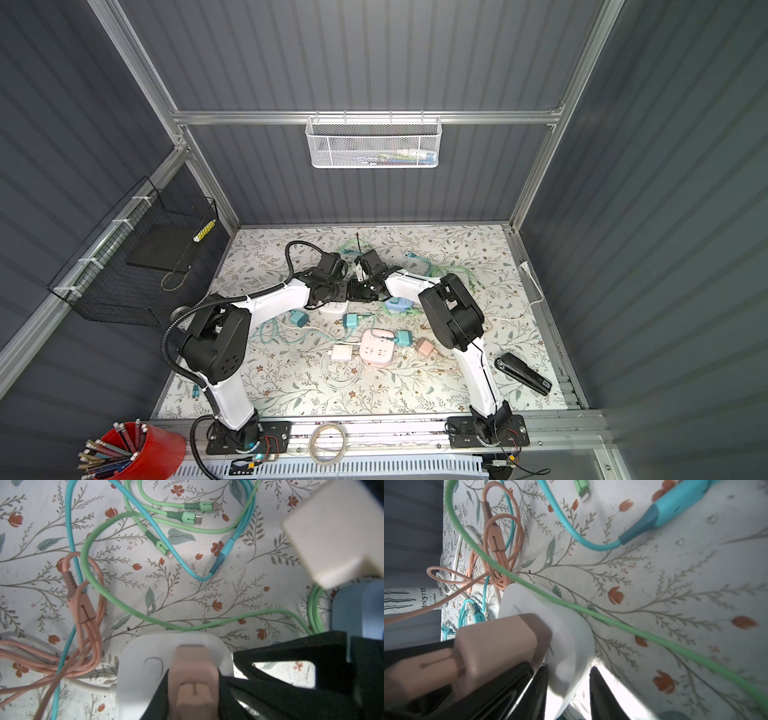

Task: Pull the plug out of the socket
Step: 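Pull the pink charger out with the left gripper while the right gripper holds the strip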

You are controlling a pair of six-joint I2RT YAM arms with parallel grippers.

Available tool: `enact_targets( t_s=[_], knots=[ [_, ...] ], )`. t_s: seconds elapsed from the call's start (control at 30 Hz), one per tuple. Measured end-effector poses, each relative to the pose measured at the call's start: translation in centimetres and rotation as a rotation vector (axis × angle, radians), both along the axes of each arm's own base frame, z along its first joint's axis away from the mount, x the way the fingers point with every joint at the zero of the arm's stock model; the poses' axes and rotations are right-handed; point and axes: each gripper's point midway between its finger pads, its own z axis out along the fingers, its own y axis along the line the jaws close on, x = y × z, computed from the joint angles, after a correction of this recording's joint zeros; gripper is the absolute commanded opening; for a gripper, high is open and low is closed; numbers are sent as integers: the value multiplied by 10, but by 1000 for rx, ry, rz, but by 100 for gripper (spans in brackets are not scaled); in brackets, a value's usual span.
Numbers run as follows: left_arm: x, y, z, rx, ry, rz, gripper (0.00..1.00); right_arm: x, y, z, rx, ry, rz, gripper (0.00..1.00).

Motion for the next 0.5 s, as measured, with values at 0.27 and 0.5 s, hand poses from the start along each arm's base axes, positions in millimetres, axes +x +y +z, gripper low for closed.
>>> enact_targets(
  t_s=[0.27, 0.5],
  knots=[
    [0, 0, 3, -8, -4, 1, 2, 0, 1, 0, 9, -7, 3, 31],
    [4, -3, 31, -40, -70, 1, 3, 1, 2, -1, 15, -17, 2, 30]
  ],
)
